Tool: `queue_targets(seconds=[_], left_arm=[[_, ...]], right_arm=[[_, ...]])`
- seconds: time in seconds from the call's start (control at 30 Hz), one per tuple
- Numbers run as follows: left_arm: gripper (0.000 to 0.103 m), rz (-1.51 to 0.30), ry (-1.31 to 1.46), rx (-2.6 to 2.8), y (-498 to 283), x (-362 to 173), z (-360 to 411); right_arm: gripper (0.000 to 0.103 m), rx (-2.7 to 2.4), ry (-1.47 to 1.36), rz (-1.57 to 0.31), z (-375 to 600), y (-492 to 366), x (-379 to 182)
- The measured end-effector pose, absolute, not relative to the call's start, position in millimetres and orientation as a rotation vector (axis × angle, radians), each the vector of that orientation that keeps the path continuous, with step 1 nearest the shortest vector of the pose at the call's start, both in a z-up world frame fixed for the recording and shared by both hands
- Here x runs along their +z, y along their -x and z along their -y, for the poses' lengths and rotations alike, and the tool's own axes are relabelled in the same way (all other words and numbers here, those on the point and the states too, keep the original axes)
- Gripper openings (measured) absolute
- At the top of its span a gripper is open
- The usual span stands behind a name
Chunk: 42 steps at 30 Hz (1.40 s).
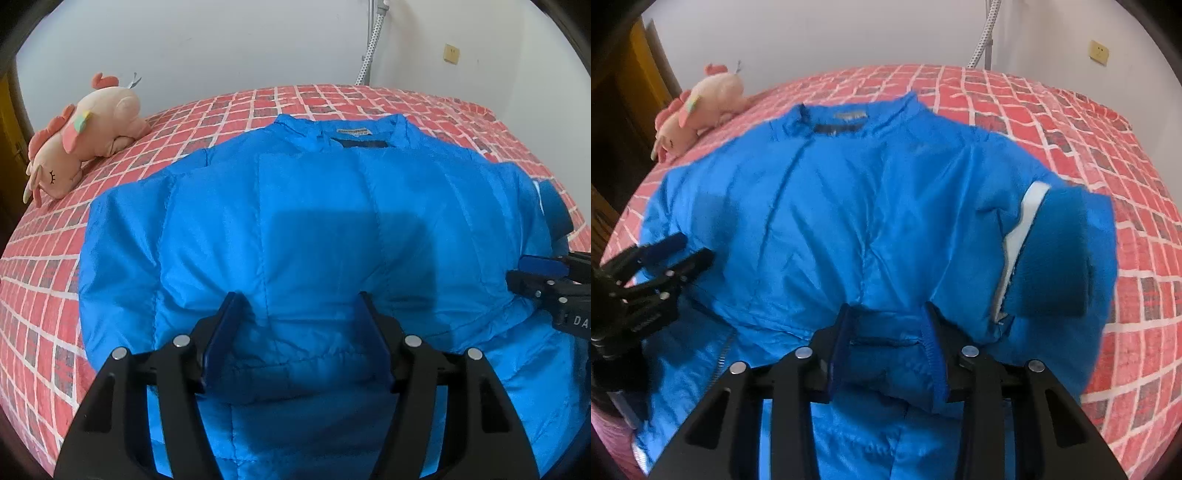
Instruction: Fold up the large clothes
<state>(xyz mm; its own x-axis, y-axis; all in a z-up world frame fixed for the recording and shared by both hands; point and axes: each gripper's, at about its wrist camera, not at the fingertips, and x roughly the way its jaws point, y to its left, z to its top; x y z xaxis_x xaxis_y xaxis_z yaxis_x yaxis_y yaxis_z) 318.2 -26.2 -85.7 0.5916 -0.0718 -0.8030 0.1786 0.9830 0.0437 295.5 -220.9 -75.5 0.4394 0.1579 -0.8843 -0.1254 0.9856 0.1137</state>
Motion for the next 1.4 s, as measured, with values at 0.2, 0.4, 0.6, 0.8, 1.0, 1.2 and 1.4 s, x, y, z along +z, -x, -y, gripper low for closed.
queue_targets(seconds=[0.2, 0.4, 0.6, 0.8, 1.0, 1.2, 1.4], left_arm=[[0.063, -0.925, -0.105, -0.149, -318, -79, 23], [0.069, -0.913, -0.057, -0.128, -340, -54, 16], [0.069, -0.925, -0.052, -0.083, -388, -59, 14], [0.070, -0.935, -0.054, -0.117, -396, -78, 12], [0.070, -0.935, -0.031, -0.121, -398, -82, 9], [0.068, -0.915, -0.024, -0.090, -372, -62, 10], [0.068, -0.917, -0.073, -0.093, -335, -68, 23]], right_arm=[[0.039, 0.240, -0.128, -1.075, 232, -292, -53], [0.040, 0.168, -0.103, -0.949, 240, -305, -13], [0.040, 0.077, -0.062, -0.984, 244, -353, -35], [0.040, 0.090, -0.128, -1.057, 259, -367, -72], [0.040, 0.090, -0.138, -1.046, 259, -368, -79], [0.041, 0.134, -0.151, -0.975, 259, -335, -46], [0.042, 0.134, -0.068, -1.021, 240, -309, -52]])
